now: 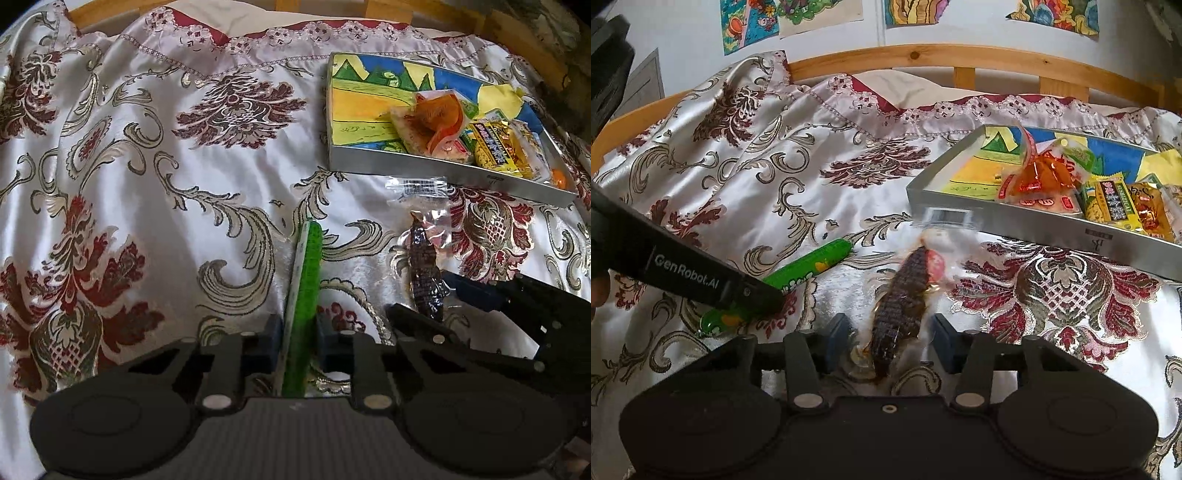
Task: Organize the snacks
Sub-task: 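Grasp the green stick with the left tool while the right tool grasps the brown dried snack, then carry the green stick and brown snack into the silver tray and open both tools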
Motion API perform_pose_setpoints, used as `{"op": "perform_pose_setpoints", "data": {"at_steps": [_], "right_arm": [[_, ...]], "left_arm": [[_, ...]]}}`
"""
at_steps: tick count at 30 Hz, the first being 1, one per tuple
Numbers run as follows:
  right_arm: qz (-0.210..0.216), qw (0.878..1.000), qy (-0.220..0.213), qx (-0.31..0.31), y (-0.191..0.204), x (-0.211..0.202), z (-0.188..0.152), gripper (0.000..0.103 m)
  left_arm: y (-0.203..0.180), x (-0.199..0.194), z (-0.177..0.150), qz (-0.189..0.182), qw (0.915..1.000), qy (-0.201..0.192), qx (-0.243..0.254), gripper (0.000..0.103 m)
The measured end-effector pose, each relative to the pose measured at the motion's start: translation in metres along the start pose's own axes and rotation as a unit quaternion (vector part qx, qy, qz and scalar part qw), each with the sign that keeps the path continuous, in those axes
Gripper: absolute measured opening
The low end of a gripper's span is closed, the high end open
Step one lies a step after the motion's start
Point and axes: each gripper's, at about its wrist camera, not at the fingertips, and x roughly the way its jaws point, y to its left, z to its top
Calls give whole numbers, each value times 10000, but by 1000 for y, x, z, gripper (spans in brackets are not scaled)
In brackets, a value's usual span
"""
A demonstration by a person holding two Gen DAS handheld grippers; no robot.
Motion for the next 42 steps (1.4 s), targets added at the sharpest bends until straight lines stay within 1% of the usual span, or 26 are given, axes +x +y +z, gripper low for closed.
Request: {"op": "perform_pose_setpoints", "data": {"at_steps": [3, 5, 10, 15, 17, 19, 20, 21, 22, 24, 28, 29, 30, 32, 34, 35, 36, 38, 42], "right_arm": [[-94, 9998, -4, -149, 4, -5, -1, 48], [-216, 9993, 27, -294, 8, -9, -3, 48], [-525, 9964, 92, -657, 13, -21, -12, 47], [-839, 9921, 176, -913, 10, -34, -20, 47], [-917, 9908, 166, -977, 8, -41, -22, 47], [-941, 9907, 155, -975, 5, -49, -23, 45], [-942, 9907, 194, -962, 3, -53, -24, 27], [-967, 9906, 221, -943, 1, -58, -25, 26], [-992, 9903, 240, -944, -2, -63, -27, 26], [-900, 9907, 458, -915, -7, -69, -31, 27], [-813, 9940, 481, -556, -15, -74, -34, 28], [-775, 9945, 487, -509, -16, -72, -35, 31], [-741, 9948, 540, -434, -17, -69, -36, 38], [-596, 9964, 586, -169, -21, -62, -38, 45], [-554, 9969, 560, -47, -22, -57, -40, 44], [-612, 9967, 530, -101, -20, -56, -39, 36], [-630, 9966, 504, -171, -19, -57, -39, 33], [-684, 9960, 468, -348, -16, -59, -38, 31], [-1057, 9859, 402, -1234, 1, -63, -42, 31]], "left_arm": [[-6, -2, -1, 124, 9999, 96, 39, 19], [-10, -5, -3, 110, 9998, 168, -5, 18], [-8, -15, -6, -240, 9988, 245, -357, 18], [-5, -25, -10, -727, 9940, 299, -758, 18], [-8, -29, -12, -822, 9930, 290, -796, 18], [-13, -32, -14, -777, 9942, 246, -697, 18], [-17, -35, -15, -726, 9953, 211, -606, 18], [-21, -37, -16, -709, 9958, 191, -549, 18], [-25, -38, -16, -718, 9961, 175, -490, 18], [-32, -38, -18, -739, 9965, 199, -350, 18], [-41, -37, -21, -683, 9972, 239, -205, 18], [-41, -38, -21, -679, 9972, 233, -189, 18], [-41, -38, -22, -685, 9972, 232, -182, 18], [-41, -39, -22, -695, 9971, 235, -185, 18], [-42, -39, -22, -679, 9973, 241, -169, 18], [-43, -39, -22, -661, 9974, 237, -150, 18], [-44, -38, -22, -650, 9975, 233, -136, 18], [-45, -37, -22, -623, 9977, 240, -117, 18], [-49, -41, -22, -561, 9982, 213, -30, 18]]}}
